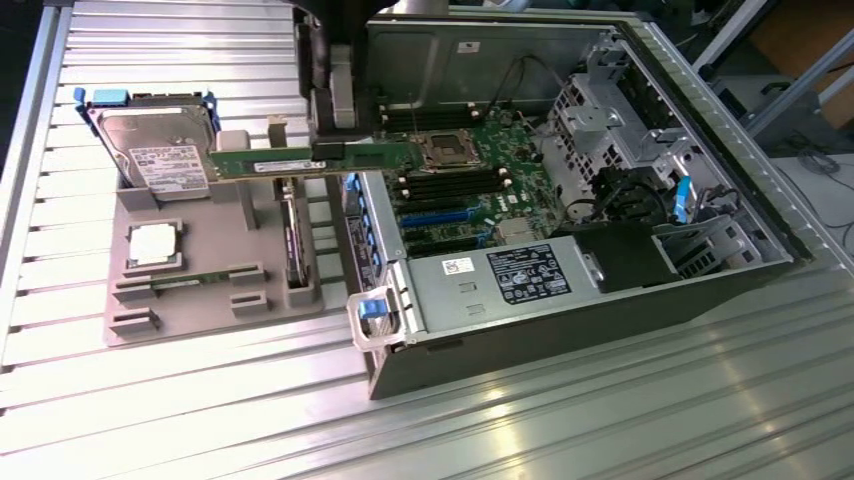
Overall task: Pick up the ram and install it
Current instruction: 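Pick up the ram and move it above insertion slot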
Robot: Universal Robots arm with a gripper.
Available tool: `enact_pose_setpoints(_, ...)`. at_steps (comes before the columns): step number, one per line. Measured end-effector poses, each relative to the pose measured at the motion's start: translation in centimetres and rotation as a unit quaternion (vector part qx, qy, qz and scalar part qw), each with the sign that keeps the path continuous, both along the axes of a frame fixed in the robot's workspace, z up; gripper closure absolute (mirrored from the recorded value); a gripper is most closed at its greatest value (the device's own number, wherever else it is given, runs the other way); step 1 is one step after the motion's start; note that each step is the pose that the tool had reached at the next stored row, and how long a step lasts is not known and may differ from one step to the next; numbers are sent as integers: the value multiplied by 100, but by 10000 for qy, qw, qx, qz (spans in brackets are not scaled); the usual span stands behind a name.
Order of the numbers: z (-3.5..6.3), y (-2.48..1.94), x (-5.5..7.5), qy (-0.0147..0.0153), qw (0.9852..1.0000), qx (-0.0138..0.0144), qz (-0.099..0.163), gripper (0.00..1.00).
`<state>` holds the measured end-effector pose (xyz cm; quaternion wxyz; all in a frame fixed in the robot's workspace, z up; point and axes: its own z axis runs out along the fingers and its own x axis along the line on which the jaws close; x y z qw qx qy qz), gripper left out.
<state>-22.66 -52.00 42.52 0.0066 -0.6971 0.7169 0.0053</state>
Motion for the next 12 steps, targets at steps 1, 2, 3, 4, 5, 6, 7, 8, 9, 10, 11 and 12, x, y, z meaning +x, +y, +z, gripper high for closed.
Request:
enact_pose_setpoints(1, 0, 0, 32, 0, 10000, 0, 0, 88)
enact_pose_setpoints(2, 0, 0, 62, 0, 10000, 0, 0, 88)
enact_pose_setpoints(3, 0, 0, 83, 0, 10000, 0, 0, 88)
enact_pose_setpoints(4, 0, 0, 102, 0, 10000, 0, 0, 88)
enact_pose_setpoints(5, 0, 0, 139, 0, 10000, 0, 0, 88)
enact_pose_setpoints(6, -1, 0, 192, 1, 10000, 0, 0, 88)
enact_pose_setpoints(7, -1, 0, 215, 1, 10000, 0, 0, 88)
enact_pose_setpoints(8, -2, 0, 248, 0, 10000, 0, 0, 88)
enact_pose_setpoints(9, -1, 0, 294, 1, 10000, 0, 0, 88)
enact_pose_setpoints(10, -1, 0, 334, 0, 10000, 0, 0, 88)
enact_pose_setpoints(11, -1, 0, 370, 1, 10000, 0, 0, 88)
enact_pose_setpoints(12, -2, 0, 406, 1, 10000, 0, 0, 88)
